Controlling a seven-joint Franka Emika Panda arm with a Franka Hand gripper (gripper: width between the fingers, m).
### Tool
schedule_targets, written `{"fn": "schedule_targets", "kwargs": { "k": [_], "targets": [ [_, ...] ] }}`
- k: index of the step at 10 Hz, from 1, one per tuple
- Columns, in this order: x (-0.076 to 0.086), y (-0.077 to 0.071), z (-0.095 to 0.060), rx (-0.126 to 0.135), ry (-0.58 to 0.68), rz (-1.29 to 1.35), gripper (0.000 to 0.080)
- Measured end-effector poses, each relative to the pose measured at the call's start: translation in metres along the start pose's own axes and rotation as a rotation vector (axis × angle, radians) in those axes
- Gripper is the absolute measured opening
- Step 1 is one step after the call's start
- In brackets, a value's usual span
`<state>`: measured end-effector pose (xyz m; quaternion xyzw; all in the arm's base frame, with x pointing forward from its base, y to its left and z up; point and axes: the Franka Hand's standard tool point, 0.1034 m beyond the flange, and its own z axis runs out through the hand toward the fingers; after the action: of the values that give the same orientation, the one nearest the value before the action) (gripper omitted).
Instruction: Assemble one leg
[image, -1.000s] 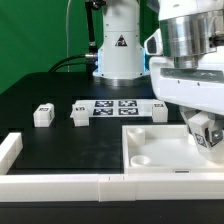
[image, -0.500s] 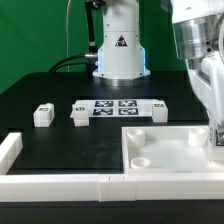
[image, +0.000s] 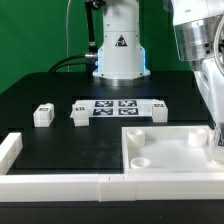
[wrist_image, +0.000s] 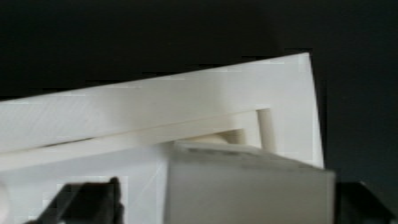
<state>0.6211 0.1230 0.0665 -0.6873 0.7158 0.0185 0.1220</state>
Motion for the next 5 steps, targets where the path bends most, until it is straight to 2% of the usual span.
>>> {"fn": "schedule_targets", "kwargs": {
  "k": [1,3,5],
  "targets": [
    [0.0018,-0.0004,-0.0003,0.001,0.001,-0.123,0.0623],
    [-0.0007,0.0012,0.0005,-0.009,0.008,-0.361,0.0648],
    [-0.0080,0.0038,0.0012,-0.045,0.025,-0.628,0.0649]
  ]
}}
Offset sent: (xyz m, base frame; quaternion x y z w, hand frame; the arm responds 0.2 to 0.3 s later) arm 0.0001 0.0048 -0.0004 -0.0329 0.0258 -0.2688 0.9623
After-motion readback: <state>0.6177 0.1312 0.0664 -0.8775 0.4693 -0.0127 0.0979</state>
